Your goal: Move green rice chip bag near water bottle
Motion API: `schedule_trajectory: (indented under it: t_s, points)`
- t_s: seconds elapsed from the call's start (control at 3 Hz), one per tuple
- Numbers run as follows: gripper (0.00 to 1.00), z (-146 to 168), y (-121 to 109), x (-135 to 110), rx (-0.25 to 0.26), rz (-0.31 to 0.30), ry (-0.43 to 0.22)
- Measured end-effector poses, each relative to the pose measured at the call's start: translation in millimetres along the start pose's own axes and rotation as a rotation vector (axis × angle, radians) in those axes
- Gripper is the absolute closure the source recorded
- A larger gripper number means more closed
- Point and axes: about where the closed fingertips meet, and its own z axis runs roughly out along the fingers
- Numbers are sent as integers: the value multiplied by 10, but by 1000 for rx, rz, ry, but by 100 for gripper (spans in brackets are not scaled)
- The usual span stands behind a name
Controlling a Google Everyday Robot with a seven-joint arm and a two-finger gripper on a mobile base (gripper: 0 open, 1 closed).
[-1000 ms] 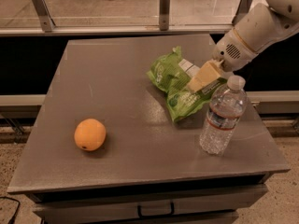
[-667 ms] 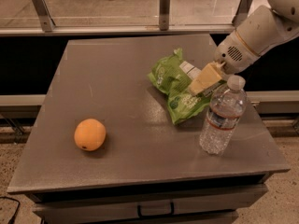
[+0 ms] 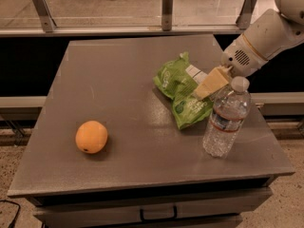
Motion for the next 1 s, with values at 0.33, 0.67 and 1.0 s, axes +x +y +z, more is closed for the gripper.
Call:
schedule_trajectory:
  t_s: [0.33, 0.67, 1.0]
  points:
    - [12, -15, -3, 49, -3, 10, 15]
    - [0, -19, -9, 70, -3, 14, 22]
    - [0, -18, -9, 69, -3, 14, 22]
